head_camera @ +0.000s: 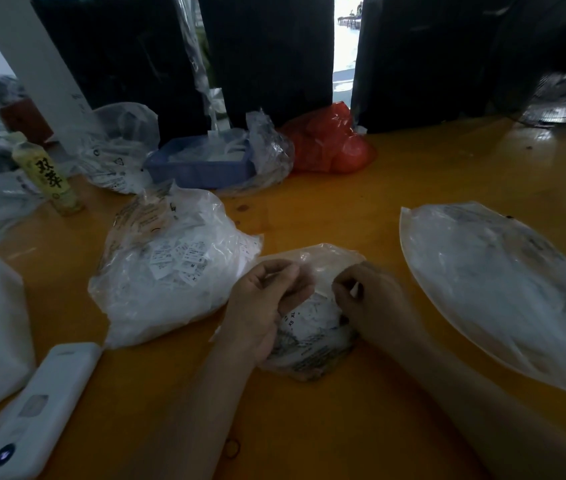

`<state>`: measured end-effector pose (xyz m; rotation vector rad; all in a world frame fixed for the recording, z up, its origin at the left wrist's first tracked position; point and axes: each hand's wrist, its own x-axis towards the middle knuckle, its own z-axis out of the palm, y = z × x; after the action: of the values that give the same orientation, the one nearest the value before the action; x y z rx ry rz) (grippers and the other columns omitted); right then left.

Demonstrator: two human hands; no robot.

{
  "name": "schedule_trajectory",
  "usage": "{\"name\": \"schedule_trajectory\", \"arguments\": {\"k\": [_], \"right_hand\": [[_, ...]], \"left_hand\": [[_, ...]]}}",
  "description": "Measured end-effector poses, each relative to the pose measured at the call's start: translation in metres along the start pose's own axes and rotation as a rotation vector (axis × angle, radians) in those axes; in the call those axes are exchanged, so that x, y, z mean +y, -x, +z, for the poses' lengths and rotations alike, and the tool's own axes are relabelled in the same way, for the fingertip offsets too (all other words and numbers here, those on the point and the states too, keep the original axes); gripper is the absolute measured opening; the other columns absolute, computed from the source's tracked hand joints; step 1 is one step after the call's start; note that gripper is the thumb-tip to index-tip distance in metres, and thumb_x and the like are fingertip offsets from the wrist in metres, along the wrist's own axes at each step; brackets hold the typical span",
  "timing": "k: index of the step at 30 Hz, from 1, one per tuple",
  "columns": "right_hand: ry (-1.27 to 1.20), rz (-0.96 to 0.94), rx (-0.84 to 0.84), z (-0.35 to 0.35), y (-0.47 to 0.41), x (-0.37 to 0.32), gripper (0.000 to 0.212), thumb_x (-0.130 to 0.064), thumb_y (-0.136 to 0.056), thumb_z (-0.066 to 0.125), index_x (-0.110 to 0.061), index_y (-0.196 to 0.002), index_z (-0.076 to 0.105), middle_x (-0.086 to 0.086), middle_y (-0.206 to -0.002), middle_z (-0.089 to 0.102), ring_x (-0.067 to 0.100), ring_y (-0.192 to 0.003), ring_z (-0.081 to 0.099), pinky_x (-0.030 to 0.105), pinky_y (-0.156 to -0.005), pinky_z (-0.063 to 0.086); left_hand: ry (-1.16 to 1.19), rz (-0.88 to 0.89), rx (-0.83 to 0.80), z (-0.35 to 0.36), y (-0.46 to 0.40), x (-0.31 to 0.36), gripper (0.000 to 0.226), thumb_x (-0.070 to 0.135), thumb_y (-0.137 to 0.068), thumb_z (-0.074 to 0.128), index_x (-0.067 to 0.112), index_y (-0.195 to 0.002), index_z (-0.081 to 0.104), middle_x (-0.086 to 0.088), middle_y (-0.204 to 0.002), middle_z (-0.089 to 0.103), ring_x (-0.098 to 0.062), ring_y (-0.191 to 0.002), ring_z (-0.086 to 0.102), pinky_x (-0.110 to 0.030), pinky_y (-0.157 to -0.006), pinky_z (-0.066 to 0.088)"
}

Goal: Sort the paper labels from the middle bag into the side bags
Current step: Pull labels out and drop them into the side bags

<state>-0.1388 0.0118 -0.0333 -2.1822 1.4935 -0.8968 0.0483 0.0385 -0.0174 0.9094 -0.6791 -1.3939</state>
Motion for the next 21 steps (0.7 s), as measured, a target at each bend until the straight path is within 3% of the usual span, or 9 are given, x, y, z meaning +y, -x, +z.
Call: {"name": "schedule_trajectory", "arguments": {"k": [3,7,10,13,16,19,21], "right_hand": [[-0.227,0.087,0.106,-0.009,0.000,0.001,0.013,-0.027,-0.099,0.061,-0.036,-0.090,0.057,-0.016,-0.083,0.062,0.000,-0.075,0.059,0.011,-0.060,0.045],[-0.395,0.129,0.165,-0.015,0.001,0.001,0.022,-0.024,-0.097,0.065,-0.042,-0.090,0.057,-0.015,-0.086,0.067,-0.002,-0.078,0.063,0.010,-0.065,0.049],[-0.444,0.153,0.165,-0.015,0.000,0.003,0.021,-0.021,-0.096,0.067,-0.039,-0.103,0.057,-0.015,-0.085,0.068,-0.002,-0.079,0.065,0.011,-0.064,0.050],[-0.432,0.088,0.183,-0.017,0.001,0.003,0.032,-0.018,-0.096,0.067,-0.035,-0.119,0.053,-0.017,-0.091,0.065,0.001,-0.081,0.062,0.012,-0.067,0.050],[-0.328,-0.012,0.202,-0.018,0.003,0.000,0.030,-0.009,-0.094,0.068,-0.037,-0.100,0.062,-0.023,-0.104,0.058,-0.003,-0.092,0.057,0.012,-0.073,0.046],[-0.325,-0.021,0.200,-0.019,0.002,-0.001,0.041,-0.005,-0.087,0.074,-0.044,-0.082,0.063,-0.012,-0.114,0.049,0.004,-0.107,0.051,0.017,-0.086,0.045],[-0.363,-0.032,0.206,-0.020,0.001,-0.001,0.042,-0.004,-0.087,0.074,-0.045,-0.081,0.063,-0.012,-0.113,0.051,0.010,-0.102,0.055,0.022,-0.081,0.048]], "left_hand": [[-0.031,0.008,0.016,0.000,0.000,-0.001,0.027,0.012,-0.078,0.078,0.000,-0.102,0.075,-0.019,-0.100,0.078,-0.025,-0.090,0.078,-0.024,-0.072,0.063],[-0.019,0.033,0.017,0.001,-0.001,-0.001,0.031,0.008,-0.074,0.080,-0.001,-0.103,0.072,-0.021,-0.097,0.077,-0.026,-0.089,0.078,-0.024,-0.077,0.062],[-0.047,0.030,0.000,0.001,0.000,-0.003,0.032,0.005,-0.075,0.077,-0.001,-0.105,0.068,-0.025,-0.104,0.077,-0.031,-0.098,0.077,-0.027,-0.082,0.062],[-0.091,0.004,-0.001,0.002,0.002,-0.003,0.017,0.007,-0.072,0.080,0.009,-0.089,0.079,-0.021,-0.102,0.078,-0.026,-0.089,0.078,-0.026,-0.075,0.063],[-0.210,-0.021,-0.017,0.002,0.004,-0.002,0.014,0.015,-0.071,0.084,0.023,-0.084,0.084,-0.006,-0.091,0.079,-0.014,-0.076,0.074,-0.022,-0.064,0.059],[-0.290,-0.027,-0.025,0.000,0.003,-0.002,0.021,0.006,-0.083,0.082,0.026,-0.091,0.083,0.003,-0.084,0.076,-0.008,-0.072,0.069,-0.021,-0.060,0.054],[-0.290,-0.028,-0.020,0.001,0.004,-0.003,0.025,0.002,-0.086,0.080,0.021,-0.101,0.077,0.003,-0.087,0.076,-0.008,-0.073,0.068,-0.022,-0.060,0.053]]}}
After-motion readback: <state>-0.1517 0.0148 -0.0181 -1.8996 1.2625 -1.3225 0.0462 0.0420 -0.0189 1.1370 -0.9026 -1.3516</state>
